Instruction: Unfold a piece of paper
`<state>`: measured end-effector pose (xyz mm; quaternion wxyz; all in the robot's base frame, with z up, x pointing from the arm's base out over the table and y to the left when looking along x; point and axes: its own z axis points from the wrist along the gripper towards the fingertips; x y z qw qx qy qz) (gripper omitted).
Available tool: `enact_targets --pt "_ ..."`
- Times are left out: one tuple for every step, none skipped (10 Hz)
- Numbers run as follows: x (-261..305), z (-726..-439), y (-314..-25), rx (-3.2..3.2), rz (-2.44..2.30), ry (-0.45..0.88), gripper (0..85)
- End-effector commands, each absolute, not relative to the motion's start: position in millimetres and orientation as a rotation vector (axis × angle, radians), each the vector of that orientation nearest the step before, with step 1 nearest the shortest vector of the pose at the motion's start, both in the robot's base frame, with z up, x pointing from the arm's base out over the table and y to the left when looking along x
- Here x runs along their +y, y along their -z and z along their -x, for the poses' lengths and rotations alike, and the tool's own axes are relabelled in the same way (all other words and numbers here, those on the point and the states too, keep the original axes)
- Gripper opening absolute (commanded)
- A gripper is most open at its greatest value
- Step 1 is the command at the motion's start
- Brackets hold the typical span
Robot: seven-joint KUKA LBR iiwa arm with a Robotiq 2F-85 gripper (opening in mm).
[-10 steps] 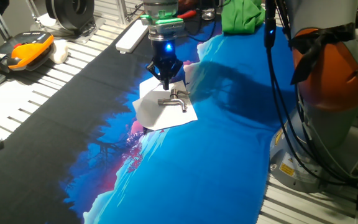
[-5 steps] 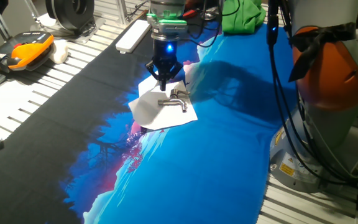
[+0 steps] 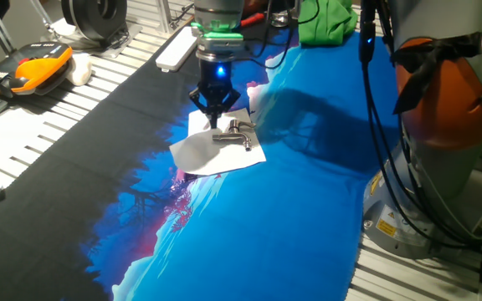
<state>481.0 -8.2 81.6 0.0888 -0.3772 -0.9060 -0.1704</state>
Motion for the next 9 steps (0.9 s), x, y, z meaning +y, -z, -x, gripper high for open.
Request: enact_targets --pt "-7.4 -480.7 -81.1 -2.68 1.157 0.537 0.0" --pt "-7.2 -480.7 -81.0 -2.665 1.189 0.573 0.0" --pt "-7.4 -480.8 -80.9 -2.678 1.169 0.545 0.0" --pt "-7.2 -480.5 -80.7 -2.687 1.152 0.524 0.0" --pt "-7.1 -480.0 -80.7 -2.701 1.119 0.497 0.0" --pt "-7.1 -480.0 -80.7 -2.721 1.065 0.443 0.0" --pt "-7.1 -480.0 -80.7 -2.734 1.027 0.414 0.0" --pt "-7.1 -480.0 -80.7 -2.759 0.941 0.347 0.0" --pt "-7.1 -480.0 -80.7 -2.799 0.831 0.203 0.0"
